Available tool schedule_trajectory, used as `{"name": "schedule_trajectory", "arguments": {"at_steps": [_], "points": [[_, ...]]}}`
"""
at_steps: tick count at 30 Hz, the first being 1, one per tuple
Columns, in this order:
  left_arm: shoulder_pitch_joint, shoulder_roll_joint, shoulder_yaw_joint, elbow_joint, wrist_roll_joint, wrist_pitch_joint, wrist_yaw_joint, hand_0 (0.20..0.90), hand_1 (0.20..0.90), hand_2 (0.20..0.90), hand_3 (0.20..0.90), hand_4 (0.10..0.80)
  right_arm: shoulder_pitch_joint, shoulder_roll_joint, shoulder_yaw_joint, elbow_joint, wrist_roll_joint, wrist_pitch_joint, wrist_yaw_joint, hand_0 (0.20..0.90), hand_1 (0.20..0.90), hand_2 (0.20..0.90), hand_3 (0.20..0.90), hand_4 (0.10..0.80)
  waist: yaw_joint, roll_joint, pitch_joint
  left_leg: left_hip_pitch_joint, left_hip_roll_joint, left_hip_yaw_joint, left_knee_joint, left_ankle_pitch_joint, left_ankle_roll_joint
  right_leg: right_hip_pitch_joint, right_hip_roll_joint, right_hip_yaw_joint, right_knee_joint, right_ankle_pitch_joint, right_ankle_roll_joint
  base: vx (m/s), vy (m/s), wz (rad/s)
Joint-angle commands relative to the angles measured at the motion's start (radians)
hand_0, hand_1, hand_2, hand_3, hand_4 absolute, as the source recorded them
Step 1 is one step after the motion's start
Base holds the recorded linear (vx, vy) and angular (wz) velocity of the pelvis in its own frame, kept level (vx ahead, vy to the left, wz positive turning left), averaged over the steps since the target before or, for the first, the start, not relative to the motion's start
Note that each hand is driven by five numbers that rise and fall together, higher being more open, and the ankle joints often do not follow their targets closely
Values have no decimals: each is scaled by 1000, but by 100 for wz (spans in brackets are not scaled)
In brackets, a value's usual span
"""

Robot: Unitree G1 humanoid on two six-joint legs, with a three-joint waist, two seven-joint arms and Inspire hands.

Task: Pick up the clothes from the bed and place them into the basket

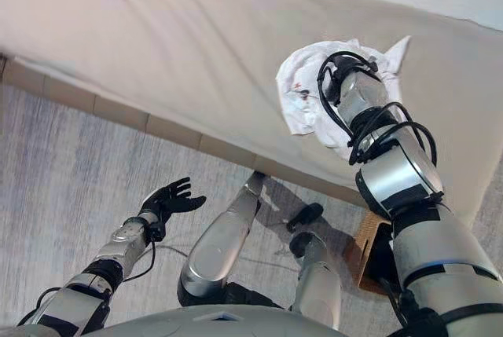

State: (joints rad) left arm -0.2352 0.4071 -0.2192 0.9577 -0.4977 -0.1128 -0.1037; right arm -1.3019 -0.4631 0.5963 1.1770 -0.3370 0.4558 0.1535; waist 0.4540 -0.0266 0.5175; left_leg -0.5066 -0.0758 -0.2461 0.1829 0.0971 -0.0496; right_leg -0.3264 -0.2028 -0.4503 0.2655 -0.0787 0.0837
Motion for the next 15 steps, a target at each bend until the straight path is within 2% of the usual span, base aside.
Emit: {"name": "schedule_trajectory", "arguments": {"at_steps": [1, 4, 5, 6, 7, 9, 13, 15], "points": [[41, 31, 28, -54, -51, -58, -10, 900, 900, 900, 900, 800, 9, -26, 78, 33, 25, 103, 201, 900, 900, 900, 900, 800, 27, 15, 2, -7, -20, 28, -9, -42, 86, -18, -5, -18, 99, -17, -20, -2, -29, 13], [34, 35, 30, -119, -72, -80, -18, 900, 900, 900, 900, 800, 14, -22, 94, 82, -4, 151, 337, 900, 900, 900, 900, 800, 44, 18, 2, -41, -25, 9, -13, -23, 82, -49, -2, -44, 111, -16, -16, 6, -82, 10], [28, 35, 29, -139, -78, -88, -13, 900, 900, 900, 900, 800, 19, -18, 98, 92, -1, 150, 346, 782, 782, 782, 763, 663, 46, 17, 2, -45, -25, 4, -17, -19, 80, -53, 1, -48, 110, -16, -14, 28, -136, 22], [14, 37, 30, -177, -91, -97, -8, 900, 900, 900, 900, 800, 26, -12, 99, 100, 10, 139, 336, 429, 429, 429, 351, 251, 46, 15, 2, -48, -25, -4, -23, -14, 79, -58, 7, -48, 109, -15, -13, 23, -113, 19], [6, 37, 29, -191, -95, -97, -5, 900, 900, 900, 900, 800, 27, -8, 99, 101, 21, 136, 321, 300, 300, 300, 200, 100, 45, 15, 2, -49, -25, -7, -25, -12, 78, -60, 9, -47, 110, -14, -12, 23, -136, 18], [-21, 39, 21, -238, -90, -92, 13, 900, 900, 900, 900, 800, 22, 2, 88, 95, 56, 118, 261, 300, 300, 300, 200, 100, 40, 11, 2, -48, -22, -11, -32, -9, 77, -65, 16, -42, 111, -13, -10, 6, -99, 9], [-75, 39, -24, -290, -56, -99, 49, 900, 900, 900, 900, 800, -10, 8, 44, 35, 199, 12, -41, 300, 300, 300, 200, 100, 6, -3, 2, -16, 0, 0, -64, -8, 71, -59, 35, -11, 103, -7, -8, -22, -77, -2], [-81, 36, -25, -301, -90, -108, 53, 900, 900, 900, 900, 800, -11, -6, 19, -52, 227, -27, -125, 300, 300, 300, 200, 100, -21, -13, 2, 28, 18, 20, -79, -16, 68, -37, 47, 15, 92, -5, -7, -34, -35, -17]]}}
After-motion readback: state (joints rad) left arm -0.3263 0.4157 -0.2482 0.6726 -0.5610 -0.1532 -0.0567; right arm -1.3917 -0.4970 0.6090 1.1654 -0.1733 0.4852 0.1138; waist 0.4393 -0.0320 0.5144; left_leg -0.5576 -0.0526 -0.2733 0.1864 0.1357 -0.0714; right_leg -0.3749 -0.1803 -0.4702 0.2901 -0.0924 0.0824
